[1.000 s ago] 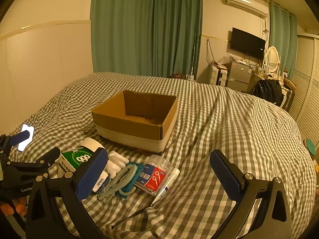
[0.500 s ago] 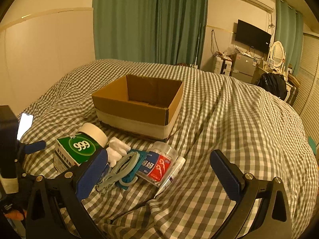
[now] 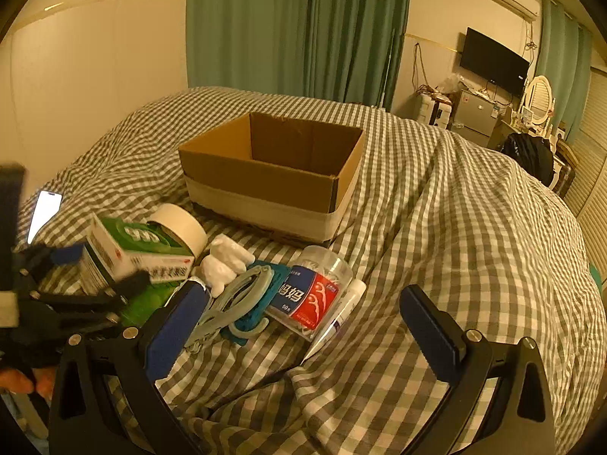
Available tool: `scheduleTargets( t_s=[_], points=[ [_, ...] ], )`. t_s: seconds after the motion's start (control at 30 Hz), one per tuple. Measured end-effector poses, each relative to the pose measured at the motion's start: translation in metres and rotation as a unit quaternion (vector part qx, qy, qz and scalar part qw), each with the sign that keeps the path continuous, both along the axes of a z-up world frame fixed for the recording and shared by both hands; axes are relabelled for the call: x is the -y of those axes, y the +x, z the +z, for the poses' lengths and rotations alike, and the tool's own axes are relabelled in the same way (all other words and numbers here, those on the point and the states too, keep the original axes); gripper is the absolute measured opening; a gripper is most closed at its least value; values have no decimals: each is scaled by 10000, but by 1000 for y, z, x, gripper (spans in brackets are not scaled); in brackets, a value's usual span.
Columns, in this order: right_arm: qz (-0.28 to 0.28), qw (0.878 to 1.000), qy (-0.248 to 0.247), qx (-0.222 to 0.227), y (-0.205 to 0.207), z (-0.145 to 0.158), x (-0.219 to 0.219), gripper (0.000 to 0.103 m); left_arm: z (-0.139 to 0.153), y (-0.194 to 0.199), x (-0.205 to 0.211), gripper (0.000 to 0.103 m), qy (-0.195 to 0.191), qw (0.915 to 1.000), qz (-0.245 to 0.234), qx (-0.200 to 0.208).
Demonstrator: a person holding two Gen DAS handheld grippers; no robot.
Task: Organize objects
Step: 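Grasp the green-and-white medicine box with the left gripper and lift, then carry the medicine box into the cardboard box while the right gripper carries a packet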
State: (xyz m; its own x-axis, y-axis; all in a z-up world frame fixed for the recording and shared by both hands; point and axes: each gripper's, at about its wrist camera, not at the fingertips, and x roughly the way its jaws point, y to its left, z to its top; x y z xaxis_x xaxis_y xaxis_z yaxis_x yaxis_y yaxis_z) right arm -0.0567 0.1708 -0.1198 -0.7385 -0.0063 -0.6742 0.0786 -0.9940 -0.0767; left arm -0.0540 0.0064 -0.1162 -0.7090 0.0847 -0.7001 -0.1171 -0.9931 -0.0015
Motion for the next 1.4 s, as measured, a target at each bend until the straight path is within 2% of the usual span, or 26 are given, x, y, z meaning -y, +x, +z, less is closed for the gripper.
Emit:
scheduleTargets(
  t_s=[0.17, 0.4, 0.57, 0.63, 0.77, 0.87, 0.93, 0.97, 1.03, 1.2, 1.4],
  points=[
    [164, 9997, 102, 139, -4, -5, 12, 103, 18, 0, 7, 85, -48, 9998, 34, -187],
    [583, 9969, 157, 504, -11, -23, 37, 103, 35, 8, 25, 84, 176, 9986, 223, -451],
    [927, 9917, 110, 889, -27, -43, 59, 101, 47, 14, 39, 84, 57, 9966, 425, -710],
    [988, 9898, 76, 1022, -33, -49, 65, 88, 45, 13, 44, 84, 30, 9965, 475, -689],
    [1176, 9856, 53, 1213, -43, -60, 82, 84, 36, 11, 49, 84, 83, 9969, 526, -580],
    [1304, 9816, 99, 1391, -47, -71, 92, 66, 31, 12, 50, 84, 74, 9971, 519, -550],
    [1327, 9794, 152, 1517, -48, -77, 92, 40, 31, 12, 50, 84, 71, 9971, 512, -557],
    [1370, 9786, 125, 1530, -46, -78, 91, 39, 30, 13, 50, 84, 66, 9971, 504, -562],
    [1418, 9797, 79, 1413, -41, -72, 88, 33, 30, 13, 49, 84, 81, 9972, 480, -562],
    [1524, 9841, 134, 903, -25, -39, 78, 29, 38, 11, 47, 84, 135, 9973, 435, -568],
    [1448, 9891, 208, 191, -21, 16, 60, 28, 72, -2, 34, 84, 181, 9959, 262, -848]
  ],
)
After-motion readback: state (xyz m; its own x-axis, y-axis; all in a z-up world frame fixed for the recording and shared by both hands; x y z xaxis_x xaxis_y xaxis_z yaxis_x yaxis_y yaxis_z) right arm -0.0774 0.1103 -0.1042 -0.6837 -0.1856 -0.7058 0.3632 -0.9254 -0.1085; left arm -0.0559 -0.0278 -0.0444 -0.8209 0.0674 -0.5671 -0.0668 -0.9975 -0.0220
